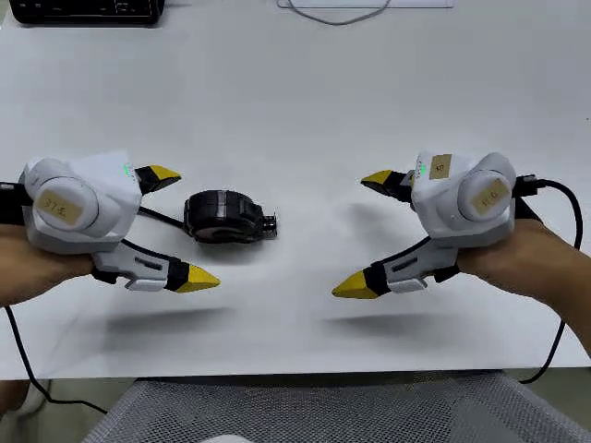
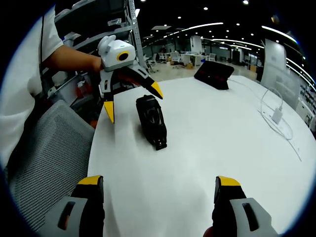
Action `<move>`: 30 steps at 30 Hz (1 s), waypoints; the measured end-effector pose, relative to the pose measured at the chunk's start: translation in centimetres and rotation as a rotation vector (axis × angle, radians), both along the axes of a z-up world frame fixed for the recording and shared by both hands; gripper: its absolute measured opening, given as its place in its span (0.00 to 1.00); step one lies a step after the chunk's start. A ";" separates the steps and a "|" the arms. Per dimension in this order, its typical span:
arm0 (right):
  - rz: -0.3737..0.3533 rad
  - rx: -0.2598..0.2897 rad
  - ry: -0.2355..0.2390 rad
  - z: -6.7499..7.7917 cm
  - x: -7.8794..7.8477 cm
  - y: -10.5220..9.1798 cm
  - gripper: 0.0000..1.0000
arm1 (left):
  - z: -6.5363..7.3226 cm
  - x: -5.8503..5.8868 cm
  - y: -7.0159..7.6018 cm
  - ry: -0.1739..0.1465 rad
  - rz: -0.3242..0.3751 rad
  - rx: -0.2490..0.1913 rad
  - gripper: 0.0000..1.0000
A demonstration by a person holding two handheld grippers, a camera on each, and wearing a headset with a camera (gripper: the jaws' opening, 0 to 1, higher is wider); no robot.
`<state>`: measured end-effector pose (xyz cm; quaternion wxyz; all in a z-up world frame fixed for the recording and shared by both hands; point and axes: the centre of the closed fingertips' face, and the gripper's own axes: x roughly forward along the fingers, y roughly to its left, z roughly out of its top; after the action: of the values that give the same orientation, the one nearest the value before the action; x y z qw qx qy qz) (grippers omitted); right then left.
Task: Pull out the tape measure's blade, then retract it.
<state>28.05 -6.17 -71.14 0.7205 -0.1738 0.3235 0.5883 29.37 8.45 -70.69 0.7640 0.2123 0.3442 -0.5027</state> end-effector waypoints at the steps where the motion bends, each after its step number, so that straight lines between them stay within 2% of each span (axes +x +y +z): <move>1: 0.004 -0.001 -0.001 0.0 0.0 0.1 0.92 | -0.1 0.1 0.0 -0.008 -0.012 0.013 0.81; 9: 0.017 0.007 0.003 0.1 0.0 0.7 0.91 | -0.6 0.5 0.2 -0.014 -0.056 0.054 0.71; 19: 0.029 0.005 0.004 -0.1 0.1 1.0 0.91 | -1.0 0.9 0.3 -0.007 -0.091 0.083 0.61; 30: 0.034 0.006 0.004 -0.2 0.2 1.3 0.91 | -1.2 1.5 0.1 -0.011 -0.108 0.093 0.44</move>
<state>28.25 -4.85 -71.32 0.7102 -0.1759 0.3202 0.6017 30.84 8.57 -71.93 0.7270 0.2686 0.3507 -0.5256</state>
